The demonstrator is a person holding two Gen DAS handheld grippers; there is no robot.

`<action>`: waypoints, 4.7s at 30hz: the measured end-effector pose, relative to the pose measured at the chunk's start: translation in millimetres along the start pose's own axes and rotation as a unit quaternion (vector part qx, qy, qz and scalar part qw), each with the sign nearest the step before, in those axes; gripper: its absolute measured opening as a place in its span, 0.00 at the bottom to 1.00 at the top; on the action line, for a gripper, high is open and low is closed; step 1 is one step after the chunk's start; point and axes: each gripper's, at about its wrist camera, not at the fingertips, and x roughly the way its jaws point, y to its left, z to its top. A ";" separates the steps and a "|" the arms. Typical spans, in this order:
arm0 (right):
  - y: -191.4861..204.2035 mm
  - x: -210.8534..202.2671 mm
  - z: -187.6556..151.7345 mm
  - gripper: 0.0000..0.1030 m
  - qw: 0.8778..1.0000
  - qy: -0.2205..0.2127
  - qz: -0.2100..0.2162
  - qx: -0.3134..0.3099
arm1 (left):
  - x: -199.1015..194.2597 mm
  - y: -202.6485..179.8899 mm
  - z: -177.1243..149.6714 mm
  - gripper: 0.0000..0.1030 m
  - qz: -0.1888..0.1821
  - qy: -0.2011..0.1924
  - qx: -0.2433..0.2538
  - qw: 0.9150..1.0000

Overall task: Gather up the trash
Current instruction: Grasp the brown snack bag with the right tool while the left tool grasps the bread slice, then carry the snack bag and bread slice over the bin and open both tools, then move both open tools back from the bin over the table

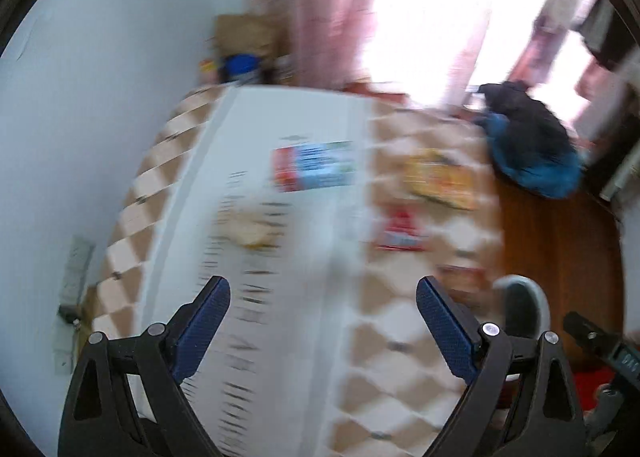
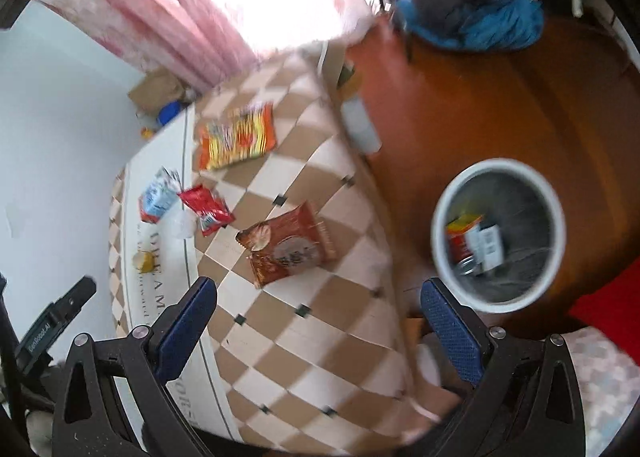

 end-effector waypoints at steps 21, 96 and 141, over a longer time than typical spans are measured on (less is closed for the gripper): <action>106.0 135.0 -3.8 0.45 0.990 0.022 -0.077 -0.113 | 143.8 90.1 35.6 0.54 0.005 0.058 0.017 0.998; -358.0 66.6 -13.7 0.68 0.980 0.047 -0.016 0.192 | 135.3 -407.8 -88.8 0.80 -0.148 0.173 0.277 0.933; -146.6 -177.1 -30.1 1.00 0.989 -0.122 -0.073 0.036 | -89.0 -248.3 -50.7 0.95 -0.131 -0.036 0.198 0.971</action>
